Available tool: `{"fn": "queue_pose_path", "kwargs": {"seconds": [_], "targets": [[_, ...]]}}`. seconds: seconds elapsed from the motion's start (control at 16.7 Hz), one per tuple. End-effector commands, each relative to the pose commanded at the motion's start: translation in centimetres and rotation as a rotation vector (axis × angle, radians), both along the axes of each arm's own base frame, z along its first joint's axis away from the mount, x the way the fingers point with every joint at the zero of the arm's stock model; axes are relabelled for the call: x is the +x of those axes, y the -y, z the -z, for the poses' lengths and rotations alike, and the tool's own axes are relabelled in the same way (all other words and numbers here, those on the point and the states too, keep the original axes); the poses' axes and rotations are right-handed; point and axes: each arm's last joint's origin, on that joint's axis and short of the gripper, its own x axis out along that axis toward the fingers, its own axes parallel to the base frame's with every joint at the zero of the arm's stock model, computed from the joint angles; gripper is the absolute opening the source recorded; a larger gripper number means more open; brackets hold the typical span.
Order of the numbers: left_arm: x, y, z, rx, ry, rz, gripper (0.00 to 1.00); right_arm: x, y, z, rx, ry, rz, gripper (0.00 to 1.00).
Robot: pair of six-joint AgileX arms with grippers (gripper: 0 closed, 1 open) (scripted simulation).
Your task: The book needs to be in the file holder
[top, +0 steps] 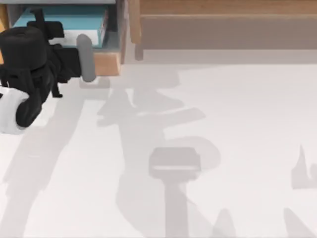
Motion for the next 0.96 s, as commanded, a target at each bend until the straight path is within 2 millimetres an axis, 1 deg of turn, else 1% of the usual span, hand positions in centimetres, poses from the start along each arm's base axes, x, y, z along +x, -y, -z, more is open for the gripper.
{"fn": "queue_pose_path", "kwargs": {"seconds": [0.6,0.66,0.96], "targets": [[0.0,0.0,0.0,0.0,0.0,0.0,0.98,0.0,0.0,0.0,0.0,0.0,0.0,1.0],[0.0,0.0,0.0,0.0,0.0,0.0,1.0,0.0,0.0,0.0,0.0,0.0,0.0,1.0],[0.0,0.0,0.0,0.0,0.0,0.0,1.0,0.0,0.0,0.0,0.0,0.0,0.0,1.0]]}}
